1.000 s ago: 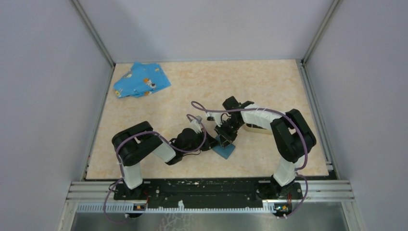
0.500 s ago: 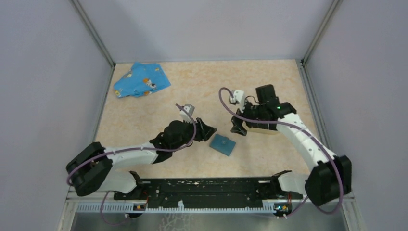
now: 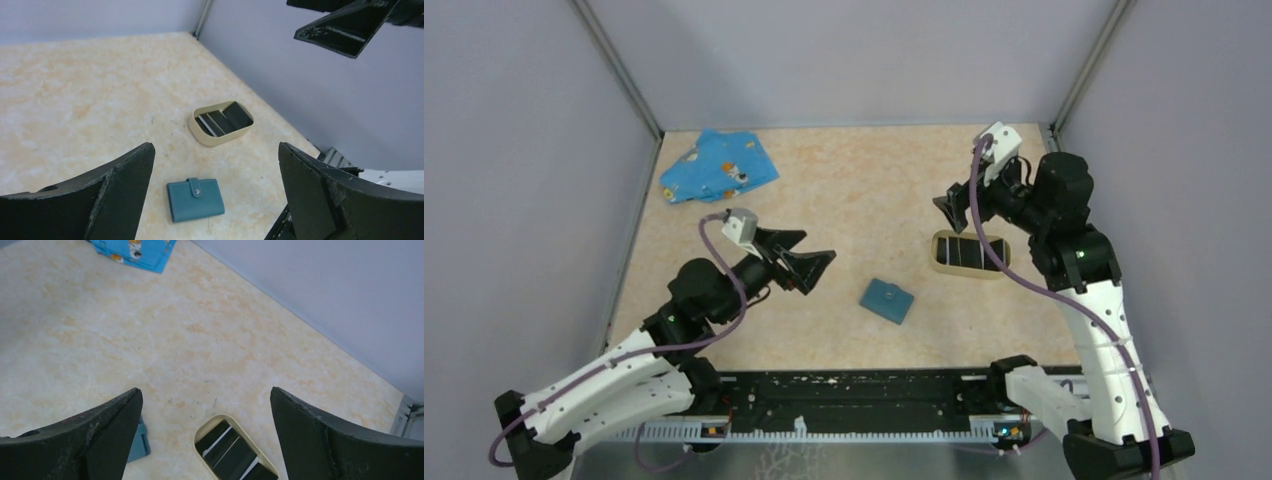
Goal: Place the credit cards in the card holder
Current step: Reset both arms
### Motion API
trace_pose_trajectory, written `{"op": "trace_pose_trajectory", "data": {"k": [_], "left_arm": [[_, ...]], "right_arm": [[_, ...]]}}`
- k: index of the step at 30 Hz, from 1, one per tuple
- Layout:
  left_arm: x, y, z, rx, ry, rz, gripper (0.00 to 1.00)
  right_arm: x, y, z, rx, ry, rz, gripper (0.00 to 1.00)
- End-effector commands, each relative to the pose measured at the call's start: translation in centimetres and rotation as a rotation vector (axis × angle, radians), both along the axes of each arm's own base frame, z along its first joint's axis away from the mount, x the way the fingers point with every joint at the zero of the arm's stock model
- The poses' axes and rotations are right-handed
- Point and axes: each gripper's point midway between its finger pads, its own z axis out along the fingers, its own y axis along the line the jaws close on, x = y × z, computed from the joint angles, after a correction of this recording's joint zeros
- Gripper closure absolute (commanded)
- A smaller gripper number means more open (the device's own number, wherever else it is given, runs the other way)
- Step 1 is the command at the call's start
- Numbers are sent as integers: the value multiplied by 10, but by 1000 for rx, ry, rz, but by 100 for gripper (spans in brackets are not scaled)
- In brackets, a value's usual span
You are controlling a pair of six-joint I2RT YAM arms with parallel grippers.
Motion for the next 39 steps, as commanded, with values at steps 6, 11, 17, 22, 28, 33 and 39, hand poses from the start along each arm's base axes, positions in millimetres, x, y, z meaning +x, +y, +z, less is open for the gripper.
{"op": "trace_pose_trajectory", "data": {"k": [6, 11, 17, 22, 28, 33, 39], "left_arm": [[-27, 27, 32, -2, -11, -30, 1], [-33, 31, 37, -19, -19, -46, 1], [-30, 20, -15, 43, 79, -59, 1], [-30, 18, -47, 58, 133, -58, 1], [-32, 21, -25, -29, 73, -60, 1], [-34, 20, -11, -28, 52, -74, 1], [-37, 19, -6, -41, 37, -95, 1]], "right_arm": [[-13, -5, 55, 271, 24, -144, 2], [-11, -7, 56, 284, 27, -165, 2], [-14, 5, -22, 26, 59, 31, 2], [-19, 4, -30, 31, 79, 26, 2], [-12, 5, 0, 110, 58, -13, 2], [-9, 5, 10, 177, 73, -55, 2], [-4, 2, 15, 234, 84, -109, 2]]}}
